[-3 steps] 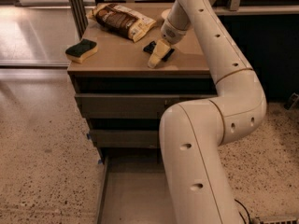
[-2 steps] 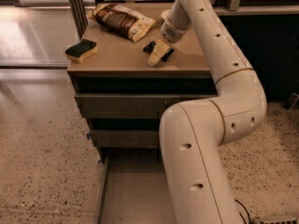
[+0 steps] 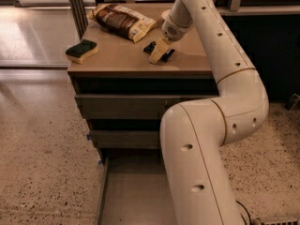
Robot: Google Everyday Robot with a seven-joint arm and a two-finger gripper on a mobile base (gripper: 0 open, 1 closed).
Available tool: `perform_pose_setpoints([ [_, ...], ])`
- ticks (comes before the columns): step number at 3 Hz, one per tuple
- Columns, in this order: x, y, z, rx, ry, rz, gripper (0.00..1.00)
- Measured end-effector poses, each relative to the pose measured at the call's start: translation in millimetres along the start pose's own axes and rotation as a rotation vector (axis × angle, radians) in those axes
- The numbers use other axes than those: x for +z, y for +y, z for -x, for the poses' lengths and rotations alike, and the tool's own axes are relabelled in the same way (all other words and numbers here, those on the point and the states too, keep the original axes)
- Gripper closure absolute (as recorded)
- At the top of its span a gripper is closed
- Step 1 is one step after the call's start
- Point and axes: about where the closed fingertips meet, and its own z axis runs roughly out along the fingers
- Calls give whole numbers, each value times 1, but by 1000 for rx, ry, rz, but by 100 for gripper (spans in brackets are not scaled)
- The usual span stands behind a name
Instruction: Place rxbar blueberry into bottom drawer
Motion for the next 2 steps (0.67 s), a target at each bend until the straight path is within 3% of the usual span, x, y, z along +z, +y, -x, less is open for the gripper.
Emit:
perform_pose_setpoints([
  [1, 0, 0, 0, 0, 0, 0, 100],
  [2, -22, 4, 9, 0, 0, -1, 100],
])
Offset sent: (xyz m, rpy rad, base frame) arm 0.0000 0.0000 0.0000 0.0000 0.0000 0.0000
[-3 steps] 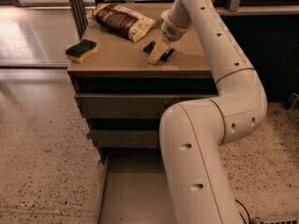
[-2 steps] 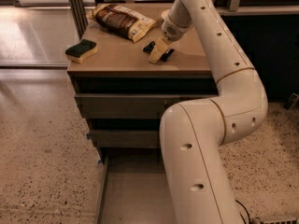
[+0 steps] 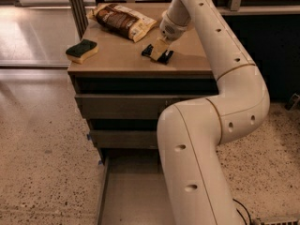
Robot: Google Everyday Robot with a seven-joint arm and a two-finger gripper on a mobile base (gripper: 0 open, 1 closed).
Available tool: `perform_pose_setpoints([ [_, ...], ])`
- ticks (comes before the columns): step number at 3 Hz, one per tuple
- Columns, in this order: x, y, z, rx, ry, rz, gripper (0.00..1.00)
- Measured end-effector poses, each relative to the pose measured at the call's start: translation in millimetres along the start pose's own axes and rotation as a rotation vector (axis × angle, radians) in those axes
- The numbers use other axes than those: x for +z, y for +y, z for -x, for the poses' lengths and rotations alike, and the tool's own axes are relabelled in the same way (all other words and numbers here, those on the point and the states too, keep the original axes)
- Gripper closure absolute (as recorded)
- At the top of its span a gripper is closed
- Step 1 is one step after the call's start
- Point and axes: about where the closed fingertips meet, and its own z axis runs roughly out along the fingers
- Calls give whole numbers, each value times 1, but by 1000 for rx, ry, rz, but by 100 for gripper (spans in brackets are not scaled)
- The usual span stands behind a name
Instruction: Place rxbar blueberry into bottom drawer
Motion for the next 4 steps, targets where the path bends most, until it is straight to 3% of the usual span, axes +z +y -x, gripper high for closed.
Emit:
perform_pose_setpoints([
  [1, -1, 4, -1, 0, -1, 0, 100],
  [2, 0, 8, 2, -21, -62, 37, 100],
  [3, -17, 13, -3, -80, -157, 80, 100],
  [4, -37, 22, -3, -166, -202, 94, 100],
])
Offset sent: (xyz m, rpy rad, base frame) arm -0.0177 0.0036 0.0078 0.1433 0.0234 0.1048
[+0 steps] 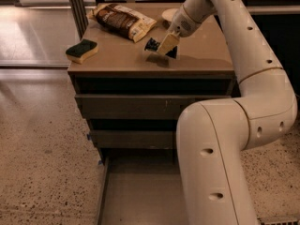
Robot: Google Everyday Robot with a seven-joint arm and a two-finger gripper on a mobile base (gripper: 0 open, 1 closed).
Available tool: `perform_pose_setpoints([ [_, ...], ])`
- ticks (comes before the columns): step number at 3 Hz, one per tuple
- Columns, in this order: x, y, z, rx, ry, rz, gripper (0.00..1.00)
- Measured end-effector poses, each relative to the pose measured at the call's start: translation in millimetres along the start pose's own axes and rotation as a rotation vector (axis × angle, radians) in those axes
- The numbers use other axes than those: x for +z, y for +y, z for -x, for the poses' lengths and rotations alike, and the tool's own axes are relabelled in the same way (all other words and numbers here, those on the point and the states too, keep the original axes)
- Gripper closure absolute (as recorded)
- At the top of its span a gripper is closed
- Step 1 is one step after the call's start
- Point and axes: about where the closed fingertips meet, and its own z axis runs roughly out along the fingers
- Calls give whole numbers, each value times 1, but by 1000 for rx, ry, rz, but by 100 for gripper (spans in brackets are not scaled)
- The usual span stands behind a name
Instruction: Place rxbar blueberry into bottom drawer
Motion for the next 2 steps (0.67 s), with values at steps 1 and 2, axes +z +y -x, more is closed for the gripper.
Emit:
perform_pose_setpoints([
  [1, 0, 0, 0, 0, 0, 0, 100],
  [2, 7, -1, 3, -16, 0, -1, 100],
])
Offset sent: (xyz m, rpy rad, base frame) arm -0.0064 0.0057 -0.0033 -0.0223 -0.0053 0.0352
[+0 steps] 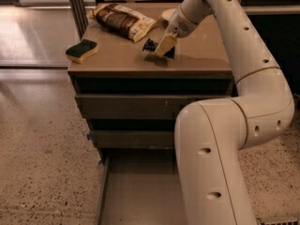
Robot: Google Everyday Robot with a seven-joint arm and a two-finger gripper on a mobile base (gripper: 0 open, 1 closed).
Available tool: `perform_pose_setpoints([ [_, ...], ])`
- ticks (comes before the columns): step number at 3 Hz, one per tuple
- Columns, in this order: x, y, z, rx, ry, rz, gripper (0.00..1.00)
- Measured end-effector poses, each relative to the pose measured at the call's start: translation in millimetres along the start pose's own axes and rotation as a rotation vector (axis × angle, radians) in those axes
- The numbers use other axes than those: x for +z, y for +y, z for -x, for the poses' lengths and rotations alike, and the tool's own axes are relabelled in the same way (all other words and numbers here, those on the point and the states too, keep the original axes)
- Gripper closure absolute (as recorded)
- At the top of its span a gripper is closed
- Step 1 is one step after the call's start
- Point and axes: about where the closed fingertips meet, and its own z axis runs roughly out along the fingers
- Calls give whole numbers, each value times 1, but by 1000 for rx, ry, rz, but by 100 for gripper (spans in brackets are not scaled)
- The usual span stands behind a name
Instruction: Place rxbar blueberry into bottom drawer
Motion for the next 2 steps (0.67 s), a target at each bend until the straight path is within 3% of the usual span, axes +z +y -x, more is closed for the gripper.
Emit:
perform_pose_setpoints([
  [2, -28, 26, 13, -70, 7, 21, 100],
])
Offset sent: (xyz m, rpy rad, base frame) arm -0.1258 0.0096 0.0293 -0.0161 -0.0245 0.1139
